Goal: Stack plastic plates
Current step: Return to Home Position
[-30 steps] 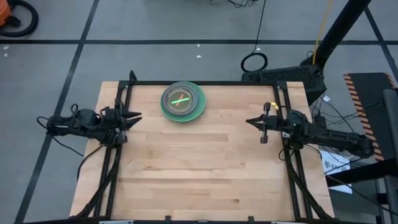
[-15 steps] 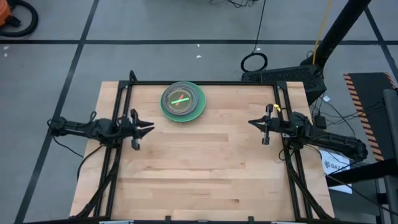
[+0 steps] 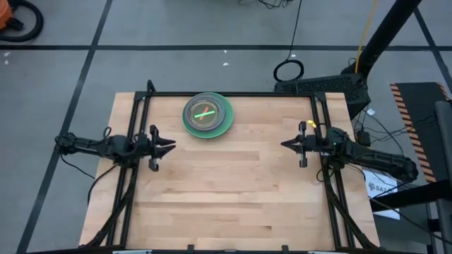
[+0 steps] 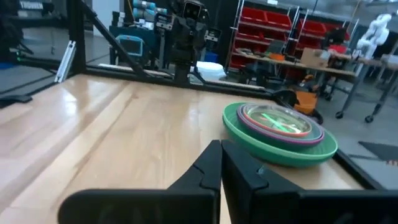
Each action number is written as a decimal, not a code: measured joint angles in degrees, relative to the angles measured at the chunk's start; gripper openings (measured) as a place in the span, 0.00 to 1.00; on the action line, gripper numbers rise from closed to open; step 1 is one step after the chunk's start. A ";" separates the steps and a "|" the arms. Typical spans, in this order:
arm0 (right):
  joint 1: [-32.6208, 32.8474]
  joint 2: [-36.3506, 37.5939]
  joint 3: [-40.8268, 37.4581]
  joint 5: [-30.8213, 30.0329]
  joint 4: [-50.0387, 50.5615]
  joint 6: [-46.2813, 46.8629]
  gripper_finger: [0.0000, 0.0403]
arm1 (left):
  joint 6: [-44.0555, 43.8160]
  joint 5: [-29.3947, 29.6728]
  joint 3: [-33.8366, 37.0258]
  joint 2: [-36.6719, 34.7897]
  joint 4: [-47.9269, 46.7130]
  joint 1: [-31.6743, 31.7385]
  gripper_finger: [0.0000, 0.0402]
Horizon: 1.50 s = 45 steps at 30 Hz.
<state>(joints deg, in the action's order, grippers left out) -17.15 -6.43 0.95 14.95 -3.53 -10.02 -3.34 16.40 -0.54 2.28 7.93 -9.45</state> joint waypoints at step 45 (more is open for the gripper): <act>0.00 -0.09 -0.07 0.14 0.33 1.85 0.01 | 0.29 0.16 -0.02 0.00 -3.09 -0.02 0.22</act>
<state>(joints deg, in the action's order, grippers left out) -17.15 -6.52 0.89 15.09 -3.20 -8.16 -3.05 16.56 -0.56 2.28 4.84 -9.47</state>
